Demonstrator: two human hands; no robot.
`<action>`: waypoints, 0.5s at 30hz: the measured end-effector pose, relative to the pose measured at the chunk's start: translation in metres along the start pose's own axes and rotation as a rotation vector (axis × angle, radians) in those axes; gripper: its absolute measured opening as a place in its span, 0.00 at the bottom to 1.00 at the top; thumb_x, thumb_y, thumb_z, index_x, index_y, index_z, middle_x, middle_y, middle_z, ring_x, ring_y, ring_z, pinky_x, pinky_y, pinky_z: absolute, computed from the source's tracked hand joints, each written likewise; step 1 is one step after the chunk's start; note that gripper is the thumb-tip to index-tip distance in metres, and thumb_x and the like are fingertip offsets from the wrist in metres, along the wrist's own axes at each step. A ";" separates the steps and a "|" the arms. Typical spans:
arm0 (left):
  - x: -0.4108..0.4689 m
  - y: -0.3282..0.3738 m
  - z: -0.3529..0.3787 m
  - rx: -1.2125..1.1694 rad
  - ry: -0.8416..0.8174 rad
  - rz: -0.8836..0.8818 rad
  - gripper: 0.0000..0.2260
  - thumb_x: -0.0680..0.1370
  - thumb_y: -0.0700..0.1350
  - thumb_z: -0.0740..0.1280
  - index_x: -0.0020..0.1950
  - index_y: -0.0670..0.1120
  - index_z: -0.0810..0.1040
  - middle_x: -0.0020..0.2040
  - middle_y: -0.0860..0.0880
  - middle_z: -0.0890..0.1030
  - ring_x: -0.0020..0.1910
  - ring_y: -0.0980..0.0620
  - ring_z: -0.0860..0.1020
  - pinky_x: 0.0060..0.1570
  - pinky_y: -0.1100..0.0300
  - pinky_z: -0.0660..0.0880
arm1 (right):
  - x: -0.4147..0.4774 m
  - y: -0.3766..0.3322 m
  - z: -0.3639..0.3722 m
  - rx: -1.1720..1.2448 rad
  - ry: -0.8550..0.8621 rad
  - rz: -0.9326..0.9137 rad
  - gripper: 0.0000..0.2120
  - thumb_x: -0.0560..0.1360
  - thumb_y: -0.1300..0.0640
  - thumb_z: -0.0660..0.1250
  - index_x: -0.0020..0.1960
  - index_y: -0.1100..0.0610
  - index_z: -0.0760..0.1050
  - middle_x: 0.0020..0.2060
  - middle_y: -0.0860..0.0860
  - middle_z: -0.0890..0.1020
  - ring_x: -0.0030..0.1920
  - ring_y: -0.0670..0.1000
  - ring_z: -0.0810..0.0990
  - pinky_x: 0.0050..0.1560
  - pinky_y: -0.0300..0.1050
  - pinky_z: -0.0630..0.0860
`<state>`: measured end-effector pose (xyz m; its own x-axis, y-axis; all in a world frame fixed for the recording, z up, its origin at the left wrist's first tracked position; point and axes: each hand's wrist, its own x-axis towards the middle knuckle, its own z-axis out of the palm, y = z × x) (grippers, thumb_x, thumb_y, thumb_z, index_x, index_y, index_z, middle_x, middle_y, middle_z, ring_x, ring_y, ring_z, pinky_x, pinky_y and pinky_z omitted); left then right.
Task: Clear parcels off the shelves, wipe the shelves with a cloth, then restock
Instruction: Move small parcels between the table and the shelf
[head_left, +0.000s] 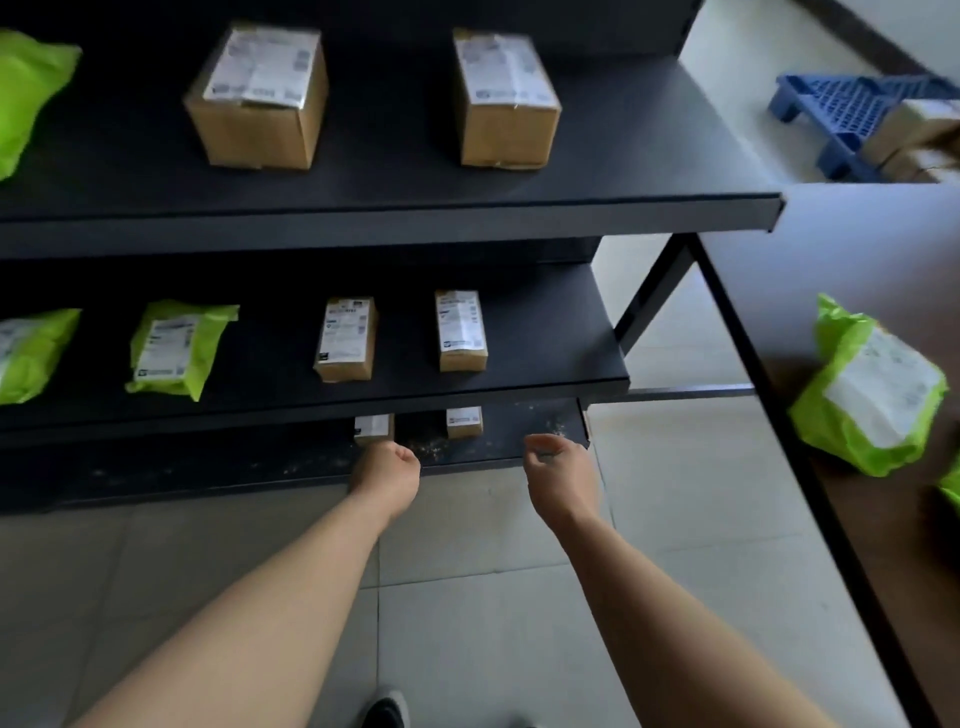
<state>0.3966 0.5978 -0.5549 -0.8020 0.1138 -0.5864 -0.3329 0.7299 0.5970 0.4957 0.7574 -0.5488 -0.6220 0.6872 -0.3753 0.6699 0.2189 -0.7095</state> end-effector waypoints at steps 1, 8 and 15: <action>0.014 -0.011 0.001 0.008 -0.004 -0.006 0.09 0.79 0.41 0.59 0.44 0.43 0.78 0.50 0.39 0.82 0.49 0.41 0.80 0.42 0.59 0.72 | 0.008 0.004 0.016 0.010 0.000 0.005 0.12 0.77 0.58 0.63 0.58 0.56 0.81 0.56 0.50 0.83 0.55 0.48 0.80 0.52 0.34 0.70; 0.111 -0.079 0.030 0.020 0.046 -0.006 0.06 0.78 0.41 0.62 0.49 0.43 0.79 0.49 0.42 0.81 0.46 0.43 0.77 0.46 0.55 0.74 | 0.064 0.045 0.110 -0.053 -0.021 -0.015 0.11 0.74 0.61 0.63 0.53 0.59 0.82 0.51 0.54 0.84 0.52 0.54 0.81 0.52 0.42 0.76; 0.207 -0.131 0.069 -0.022 0.102 0.014 0.18 0.78 0.43 0.67 0.67 0.46 0.71 0.63 0.45 0.75 0.49 0.50 0.72 0.47 0.59 0.69 | 0.130 0.095 0.193 -0.123 0.006 -0.067 0.10 0.75 0.60 0.65 0.53 0.56 0.82 0.53 0.55 0.83 0.53 0.56 0.79 0.54 0.47 0.76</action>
<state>0.3084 0.5724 -0.7918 -0.8527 0.0537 -0.5196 -0.3310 0.7139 0.6170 0.3999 0.7341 -0.7803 -0.6648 0.6724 -0.3255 0.6716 0.3473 -0.6544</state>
